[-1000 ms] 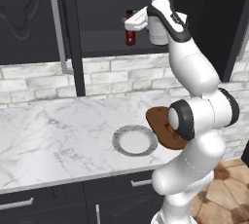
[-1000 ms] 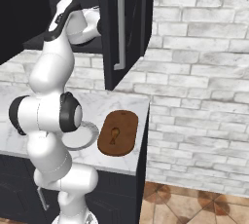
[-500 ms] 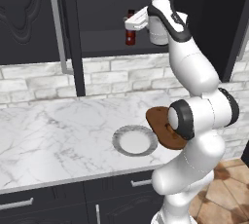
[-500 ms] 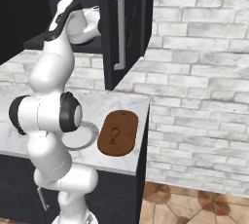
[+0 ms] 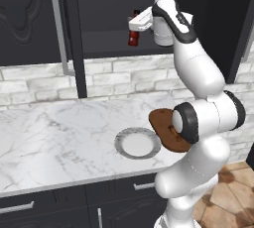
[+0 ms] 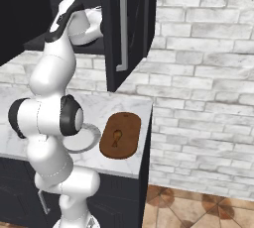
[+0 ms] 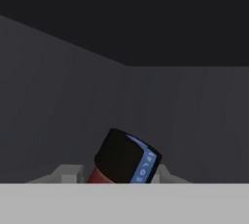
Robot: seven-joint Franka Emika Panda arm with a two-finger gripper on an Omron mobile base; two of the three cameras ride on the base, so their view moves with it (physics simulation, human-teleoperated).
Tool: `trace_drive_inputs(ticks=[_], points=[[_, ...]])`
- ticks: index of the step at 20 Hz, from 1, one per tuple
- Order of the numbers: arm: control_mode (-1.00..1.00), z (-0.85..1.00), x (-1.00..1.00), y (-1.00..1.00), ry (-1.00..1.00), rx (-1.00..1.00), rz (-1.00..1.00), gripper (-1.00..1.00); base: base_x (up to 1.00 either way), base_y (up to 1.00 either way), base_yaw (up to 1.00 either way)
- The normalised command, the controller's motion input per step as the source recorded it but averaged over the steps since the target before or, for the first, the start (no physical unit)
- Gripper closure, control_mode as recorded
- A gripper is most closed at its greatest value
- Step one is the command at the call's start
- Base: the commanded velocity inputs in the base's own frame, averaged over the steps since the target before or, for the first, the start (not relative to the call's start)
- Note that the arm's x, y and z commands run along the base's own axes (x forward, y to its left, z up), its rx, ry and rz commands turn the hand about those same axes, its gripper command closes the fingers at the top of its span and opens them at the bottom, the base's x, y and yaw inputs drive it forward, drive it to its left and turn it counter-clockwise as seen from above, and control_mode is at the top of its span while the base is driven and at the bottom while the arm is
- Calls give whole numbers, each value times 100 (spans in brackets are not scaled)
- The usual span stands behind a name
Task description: Pick the chicken drumstick from the plate and place it on the cutting board. Then pick the condiment bottle from the cabinet and place it next to the cutting board.
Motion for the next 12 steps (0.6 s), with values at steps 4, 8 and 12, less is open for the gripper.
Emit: trace_drive_inputs(ticks=[4,8,12], points=[[-100,-4,1,16,2,0,0,100,0,0,0],[-100,-1,0,14,0,0,-1,100,0,0,0],[-100,0,-3,10,0,0,-3,100,0,0,0]])
